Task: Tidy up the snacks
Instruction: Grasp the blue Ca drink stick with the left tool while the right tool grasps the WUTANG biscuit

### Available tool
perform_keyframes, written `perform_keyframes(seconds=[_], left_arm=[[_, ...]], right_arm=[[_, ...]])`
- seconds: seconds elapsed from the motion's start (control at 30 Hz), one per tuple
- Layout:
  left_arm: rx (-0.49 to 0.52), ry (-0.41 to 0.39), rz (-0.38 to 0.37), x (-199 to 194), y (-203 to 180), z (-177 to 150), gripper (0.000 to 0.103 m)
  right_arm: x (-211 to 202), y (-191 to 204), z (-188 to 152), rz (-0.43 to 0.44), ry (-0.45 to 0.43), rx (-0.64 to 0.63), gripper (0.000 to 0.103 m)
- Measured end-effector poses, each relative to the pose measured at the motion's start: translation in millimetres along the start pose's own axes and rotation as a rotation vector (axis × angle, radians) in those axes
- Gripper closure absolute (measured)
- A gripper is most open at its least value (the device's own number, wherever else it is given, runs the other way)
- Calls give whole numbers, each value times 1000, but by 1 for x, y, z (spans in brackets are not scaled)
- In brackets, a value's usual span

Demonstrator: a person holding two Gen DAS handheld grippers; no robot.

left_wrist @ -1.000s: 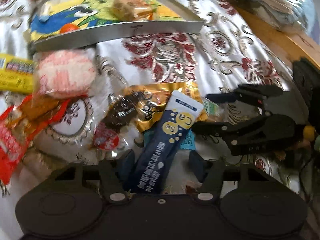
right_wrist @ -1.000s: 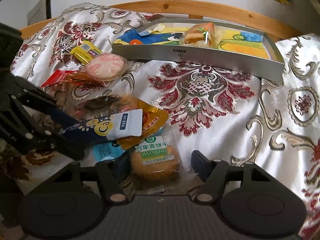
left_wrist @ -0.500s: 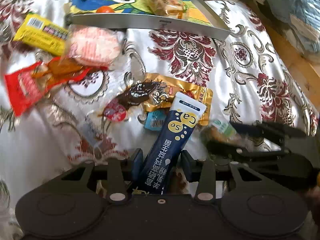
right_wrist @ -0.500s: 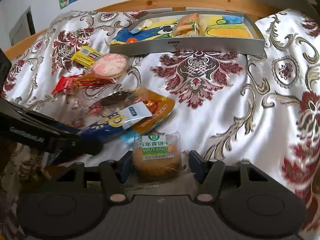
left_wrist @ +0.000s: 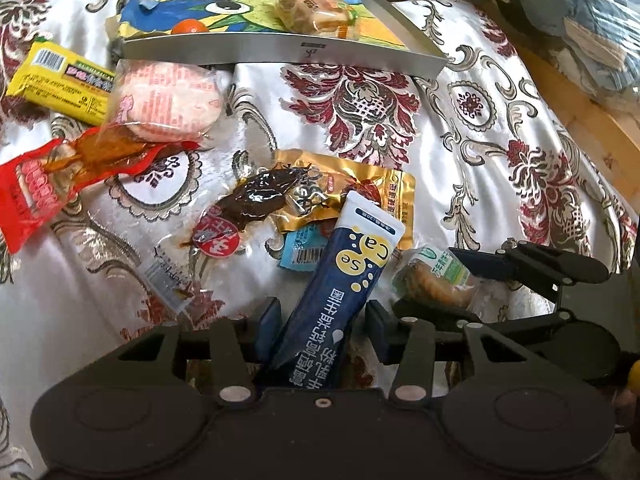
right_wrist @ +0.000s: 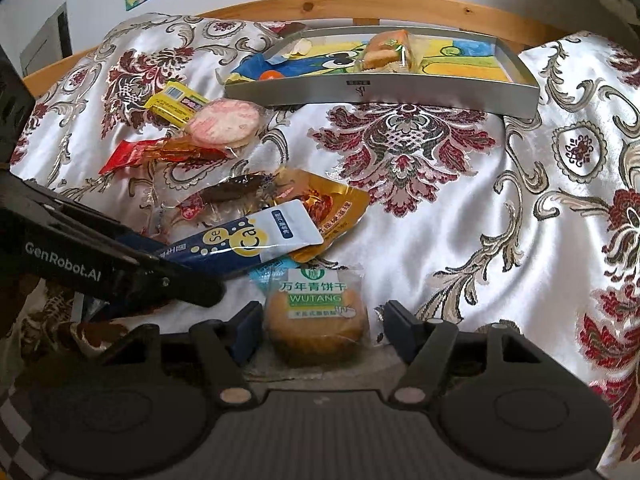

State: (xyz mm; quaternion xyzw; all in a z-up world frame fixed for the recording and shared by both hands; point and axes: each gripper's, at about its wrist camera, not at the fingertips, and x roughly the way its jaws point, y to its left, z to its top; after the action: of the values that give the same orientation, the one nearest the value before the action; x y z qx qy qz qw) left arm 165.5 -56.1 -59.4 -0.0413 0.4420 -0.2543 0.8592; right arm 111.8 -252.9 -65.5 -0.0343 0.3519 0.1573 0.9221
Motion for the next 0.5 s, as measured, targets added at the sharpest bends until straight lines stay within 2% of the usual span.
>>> perform_keyframes(seconds=[0.13, 0.17, 0.2, 0.5], left_arm=[[27, 0, 12, 1, -3, 0, 57], [30, 0, 15, 1, -5, 0, 59], [32, 0, 18, 0, -5, 0, 60], [63, -29, 48, -14, -16, 0, 74]], right_arm=[[-1, 5, -1, -10, -14, -1, 42], [-2, 7, -2, -12, -20, -3, 48], [-3, 9, -2, -9, -25, -6, 50], [-24, 29, -5, -97, -106, -73, 50]])
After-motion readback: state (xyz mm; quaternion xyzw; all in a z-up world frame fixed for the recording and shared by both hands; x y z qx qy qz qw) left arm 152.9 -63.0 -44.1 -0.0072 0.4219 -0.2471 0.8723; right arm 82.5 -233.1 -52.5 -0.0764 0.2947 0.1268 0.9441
